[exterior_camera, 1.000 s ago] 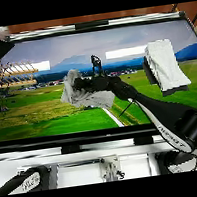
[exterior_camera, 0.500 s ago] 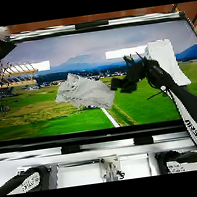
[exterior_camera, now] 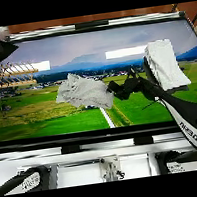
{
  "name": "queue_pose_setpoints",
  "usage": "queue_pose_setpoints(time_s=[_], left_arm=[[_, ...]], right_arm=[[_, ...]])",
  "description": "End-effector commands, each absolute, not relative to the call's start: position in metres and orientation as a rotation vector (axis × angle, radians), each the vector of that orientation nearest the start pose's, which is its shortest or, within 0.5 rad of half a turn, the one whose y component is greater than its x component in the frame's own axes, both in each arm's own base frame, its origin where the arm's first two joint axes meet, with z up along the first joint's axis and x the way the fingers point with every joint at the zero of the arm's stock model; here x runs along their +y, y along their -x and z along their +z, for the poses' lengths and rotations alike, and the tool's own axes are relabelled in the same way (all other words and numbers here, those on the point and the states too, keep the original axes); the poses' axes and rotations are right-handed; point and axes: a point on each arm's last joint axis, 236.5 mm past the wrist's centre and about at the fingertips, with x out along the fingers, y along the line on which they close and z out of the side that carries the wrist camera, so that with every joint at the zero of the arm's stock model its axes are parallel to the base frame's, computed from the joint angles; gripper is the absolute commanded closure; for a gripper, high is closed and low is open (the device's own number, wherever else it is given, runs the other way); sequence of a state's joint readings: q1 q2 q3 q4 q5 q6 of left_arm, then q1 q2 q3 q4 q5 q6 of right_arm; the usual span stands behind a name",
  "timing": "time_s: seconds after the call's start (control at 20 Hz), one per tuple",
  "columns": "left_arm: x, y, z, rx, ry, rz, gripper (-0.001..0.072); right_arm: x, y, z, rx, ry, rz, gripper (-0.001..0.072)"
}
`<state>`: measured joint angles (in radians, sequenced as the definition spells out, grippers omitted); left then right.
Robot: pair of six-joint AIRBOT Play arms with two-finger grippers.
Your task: Fold the shirts.
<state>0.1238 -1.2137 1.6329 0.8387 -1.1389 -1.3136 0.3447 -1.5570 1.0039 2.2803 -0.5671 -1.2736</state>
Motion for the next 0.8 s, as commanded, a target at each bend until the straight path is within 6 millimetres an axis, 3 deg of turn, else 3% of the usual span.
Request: queue_pose_setpoints(time_s=[0.0, 0.1, 0.15, 0.3, 0.45, 0.6, 0.75], left_arm=[[-0.09, -0.445, 0.279, 0.594, 0.33, -0.484, 0.0669], [-0.09, -0.445, 0.279, 0.594, 0.33, -0.484, 0.0669], [-0.09, -0.445, 0.279, 0.594, 0.329, -0.484, 0.0668], [-0.09, -0.445, 0.279, 0.594, 0.33, -0.484, 0.0669], [-0.09, -0.445, 0.279, 0.594, 0.33, -0.484, 0.0669], [-0.09, -0.445, 0.279, 0.594, 0.33, -0.485, 0.0669], [-0.09, -0.445, 0.279, 0.595, 0.33, -0.486, 0.0669]], right_arm=[[0.256, -0.407, -0.098, 1.238, -0.865, 0.11, 0.02], [0.261, -0.415, -0.085, 1.219, -0.838, 0.165, 0.0562], [0.264, -0.425, -0.069, 1.193, -0.801, 0.221, 0.0615], [0.267, -0.473, 0.007, 1.025, -0.677, 0.402, 0.0615], [0.239, -0.527, 0.096, 0.798, -0.667, 0.437, 0.0614], [0.181, -0.568, 0.156, 0.617, -0.68, 0.38, 0.0615], [0.109, -0.598, 0.191, 0.454, -0.668, 0.269, 0.0615]])
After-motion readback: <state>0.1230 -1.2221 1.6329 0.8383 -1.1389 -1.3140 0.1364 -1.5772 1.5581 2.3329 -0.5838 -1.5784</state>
